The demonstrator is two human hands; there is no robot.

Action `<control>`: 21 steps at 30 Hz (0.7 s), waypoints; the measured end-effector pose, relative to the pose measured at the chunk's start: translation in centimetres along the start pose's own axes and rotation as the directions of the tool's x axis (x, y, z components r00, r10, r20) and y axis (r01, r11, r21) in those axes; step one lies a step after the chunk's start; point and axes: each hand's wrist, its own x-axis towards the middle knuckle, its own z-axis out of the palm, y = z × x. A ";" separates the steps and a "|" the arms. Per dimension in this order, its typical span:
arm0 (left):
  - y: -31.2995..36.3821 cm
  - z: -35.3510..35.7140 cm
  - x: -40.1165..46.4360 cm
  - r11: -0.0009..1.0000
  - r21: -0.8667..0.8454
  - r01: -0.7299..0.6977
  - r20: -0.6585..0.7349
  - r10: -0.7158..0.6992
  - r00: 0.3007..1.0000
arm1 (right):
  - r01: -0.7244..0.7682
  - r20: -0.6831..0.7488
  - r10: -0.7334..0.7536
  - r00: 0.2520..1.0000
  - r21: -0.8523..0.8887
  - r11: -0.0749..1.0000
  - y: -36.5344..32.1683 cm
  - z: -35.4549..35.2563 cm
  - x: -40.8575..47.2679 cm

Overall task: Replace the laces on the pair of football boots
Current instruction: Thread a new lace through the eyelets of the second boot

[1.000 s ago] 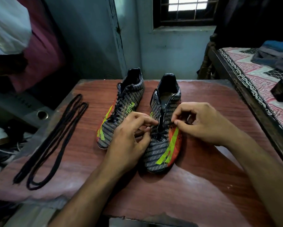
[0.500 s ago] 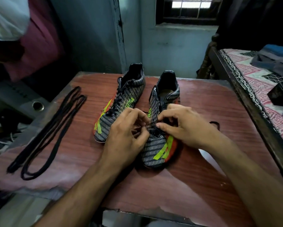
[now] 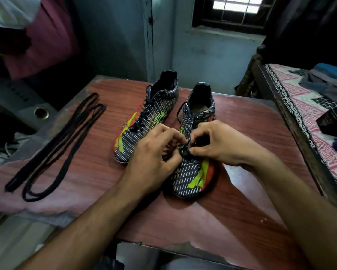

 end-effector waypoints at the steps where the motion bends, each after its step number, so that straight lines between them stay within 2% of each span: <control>1: 0.0 -0.1 0.0 1.000 -0.008 -0.010 0.024 0.010 1.000 | 0.007 0.001 -0.007 1.000 0.020 1.000 0.2 -0.1 0.1; 5: -0.6 -0.2 0.0 0.998 0.022 -0.061 0.120 0.058 0.991 | 0.081 -0.006 -0.080 0.997 0.040 0.996 1.7 0.1 -0.1; 7: -0.4 -0.7 0.1 0.984 0.107 -0.144 0.172 0.125 0.977 | 0.129 -0.021 -0.129 0.991 -0.006 0.992 2.0 0.3 -0.2; 9: 0.2 -1.5 0.9 0.925 0.245 -0.290 0.244 0.230 0.942 | 0.161 -0.024 -0.162 0.987 -0.045 0.986 2.1 0.2 -0.2; 12: 1.7 -2.8 2.9 0.772 0.390 -0.502 0.416 0.339 0.844 | 0.186 -0.032 -0.189 0.981 -0.068 0.980 1.8 0.2 -0.5; 14: 2.3 -3.4 4.4 0.676 0.440 -0.591 0.529 0.336 0.779 | 0.192 -0.055 -0.194 0.979 -0.032 0.981 1.8 0.1 -0.6; 16: 2.8 -3.6 5.5 0.630 0.433 -0.644 0.612 0.319 0.724 | 0.190 -0.075 -0.190 0.979 -0.012 0.982 1.9 -0.1 -0.7; 18: 3.4 -3.7 6.2 0.623 0.408 -0.667 0.676 0.286 0.679 | 0.189 -0.068 -0.189 0.980 -0.017 0.982 2.1 0.1 -0.6; 21: 3.8 -3.4 6.4 0.689 0.439 -0.577 0.696 0.146 0.703 | 0.203 -0.065 -0.204 0.977 -0.029 0.979 2.5 0.4 -0.5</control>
